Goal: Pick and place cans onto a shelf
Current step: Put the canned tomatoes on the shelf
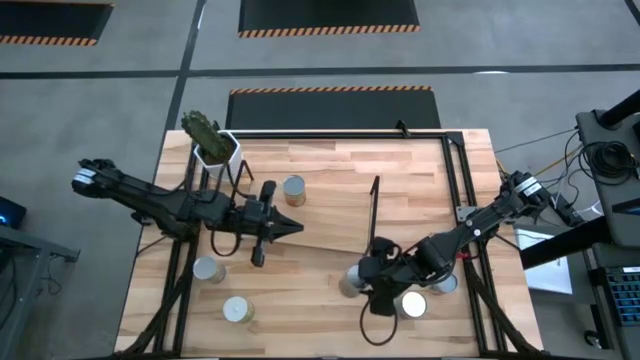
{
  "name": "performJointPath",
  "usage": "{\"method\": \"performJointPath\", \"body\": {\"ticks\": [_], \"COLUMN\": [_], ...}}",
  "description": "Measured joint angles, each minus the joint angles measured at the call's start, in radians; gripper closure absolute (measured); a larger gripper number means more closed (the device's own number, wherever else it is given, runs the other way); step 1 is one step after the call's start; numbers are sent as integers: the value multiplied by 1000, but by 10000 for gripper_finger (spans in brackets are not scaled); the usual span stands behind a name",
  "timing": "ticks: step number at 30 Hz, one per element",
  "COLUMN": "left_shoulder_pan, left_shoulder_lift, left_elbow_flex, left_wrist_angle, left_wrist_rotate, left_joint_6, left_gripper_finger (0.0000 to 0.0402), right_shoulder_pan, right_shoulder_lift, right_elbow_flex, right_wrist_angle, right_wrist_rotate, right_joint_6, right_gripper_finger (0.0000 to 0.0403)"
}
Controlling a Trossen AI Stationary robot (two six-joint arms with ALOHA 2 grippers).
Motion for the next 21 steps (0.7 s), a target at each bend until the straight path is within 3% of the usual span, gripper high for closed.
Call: {"method": "performJointPath", "body": {"ticks": [6,11,21], "left_shoulder_pan": [0,-10,-37], "left_shoulder_lift": [-44,-91,-221], "left_elbow_flex": [-33,-53,-141], "left_wrist_angle": [10,17,49], "left_wrist_rotate": [0,-1,-1], "left_joint_6": [14,10,25], "left_gripper_finger": [402,402,402], "right_shoulder_pan": [-4,-43,-221], "right_shoulder_lift": [66,160,320], "right_elbow_flex": [131,303,606], "right_wrist_angle": [-10,-132,-291], "right_wrist_rotate": [21,21,21], "right_joint_6": [-114,-203,-462], "right_gripper_finger": [108,108,108]}}
